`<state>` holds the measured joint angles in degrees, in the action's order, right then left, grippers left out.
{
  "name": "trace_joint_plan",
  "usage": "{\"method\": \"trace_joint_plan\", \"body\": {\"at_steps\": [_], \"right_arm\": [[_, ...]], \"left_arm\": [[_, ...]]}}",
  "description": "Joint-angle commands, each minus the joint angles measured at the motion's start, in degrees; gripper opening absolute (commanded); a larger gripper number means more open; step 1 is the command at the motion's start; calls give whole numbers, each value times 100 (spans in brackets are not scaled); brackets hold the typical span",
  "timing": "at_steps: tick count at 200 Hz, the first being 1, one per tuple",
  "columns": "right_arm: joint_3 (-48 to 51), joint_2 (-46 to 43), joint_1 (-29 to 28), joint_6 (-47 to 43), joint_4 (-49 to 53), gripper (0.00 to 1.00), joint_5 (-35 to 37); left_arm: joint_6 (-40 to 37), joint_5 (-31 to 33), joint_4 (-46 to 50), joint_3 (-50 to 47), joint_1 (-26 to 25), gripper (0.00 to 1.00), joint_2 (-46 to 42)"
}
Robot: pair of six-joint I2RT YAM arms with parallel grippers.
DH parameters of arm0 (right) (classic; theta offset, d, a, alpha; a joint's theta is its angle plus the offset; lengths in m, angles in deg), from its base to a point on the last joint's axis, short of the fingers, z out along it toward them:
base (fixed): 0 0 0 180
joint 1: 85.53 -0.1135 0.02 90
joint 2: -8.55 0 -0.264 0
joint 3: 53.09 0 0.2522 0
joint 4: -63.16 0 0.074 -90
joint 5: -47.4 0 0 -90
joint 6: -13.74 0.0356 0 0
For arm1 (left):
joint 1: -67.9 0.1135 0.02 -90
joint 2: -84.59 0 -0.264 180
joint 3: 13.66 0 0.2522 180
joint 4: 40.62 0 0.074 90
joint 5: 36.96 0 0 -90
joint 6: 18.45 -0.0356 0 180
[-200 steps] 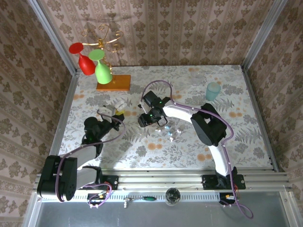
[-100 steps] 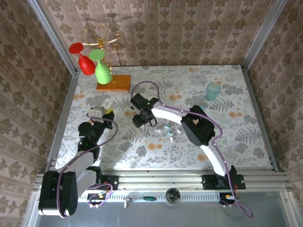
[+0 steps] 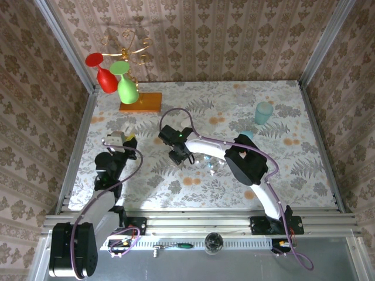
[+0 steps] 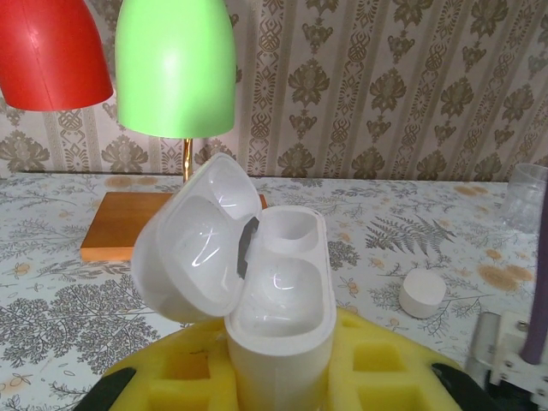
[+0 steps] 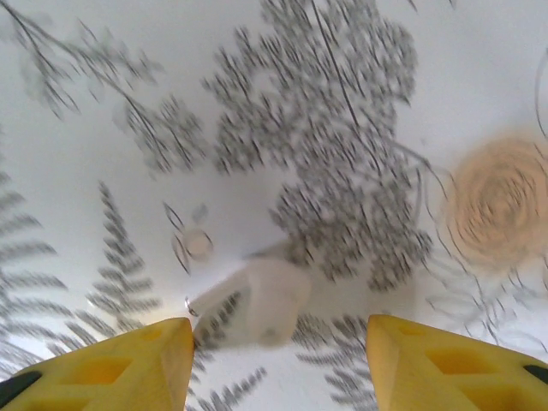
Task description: Insert the wireless bluetooth earbuds into the charging case
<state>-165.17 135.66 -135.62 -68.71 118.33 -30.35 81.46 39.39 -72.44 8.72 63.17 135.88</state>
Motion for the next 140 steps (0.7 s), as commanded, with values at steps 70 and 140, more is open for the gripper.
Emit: {"method": "trace_joint_plan", "body": {"at_steps": [70,140], "right_arm": [[-389,-132,298,1038,-20,67,-626],[-1392,715,316,1245,869,60,-489]], "left_arm": [[55,-28,-257,-158,45,0,39],[50,-77,-275,-186,43,0,3]]}}
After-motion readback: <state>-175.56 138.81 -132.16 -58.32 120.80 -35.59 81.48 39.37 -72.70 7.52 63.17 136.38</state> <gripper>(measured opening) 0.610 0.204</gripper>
